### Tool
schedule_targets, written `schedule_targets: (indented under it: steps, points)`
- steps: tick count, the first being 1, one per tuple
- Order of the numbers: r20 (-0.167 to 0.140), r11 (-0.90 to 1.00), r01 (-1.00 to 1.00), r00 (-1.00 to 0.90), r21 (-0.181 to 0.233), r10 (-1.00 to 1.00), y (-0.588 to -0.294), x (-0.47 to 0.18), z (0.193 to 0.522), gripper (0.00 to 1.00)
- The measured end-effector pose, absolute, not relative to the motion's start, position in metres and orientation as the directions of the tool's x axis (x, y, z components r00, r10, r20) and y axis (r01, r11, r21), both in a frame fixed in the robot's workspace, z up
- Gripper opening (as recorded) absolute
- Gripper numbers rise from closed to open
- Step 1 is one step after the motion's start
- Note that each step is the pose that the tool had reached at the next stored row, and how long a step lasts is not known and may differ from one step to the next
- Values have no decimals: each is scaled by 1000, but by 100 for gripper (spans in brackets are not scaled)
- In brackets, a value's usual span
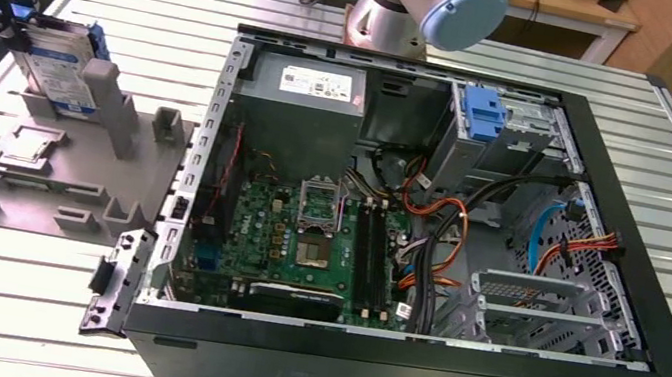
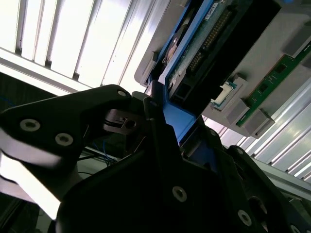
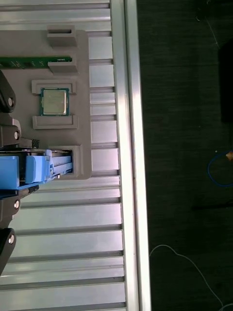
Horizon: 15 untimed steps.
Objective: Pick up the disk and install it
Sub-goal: 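Pick up the disk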
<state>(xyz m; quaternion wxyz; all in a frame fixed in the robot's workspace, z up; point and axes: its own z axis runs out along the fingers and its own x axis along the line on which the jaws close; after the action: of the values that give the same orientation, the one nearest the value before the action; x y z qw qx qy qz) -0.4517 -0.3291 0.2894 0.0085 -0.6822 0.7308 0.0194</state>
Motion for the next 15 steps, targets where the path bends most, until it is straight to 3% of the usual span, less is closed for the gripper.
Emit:
schedule_targets:
  steps: [15]
  points:
    - [-39, 31, -999, -32, 17, -999, -329, -452, 289, 37]
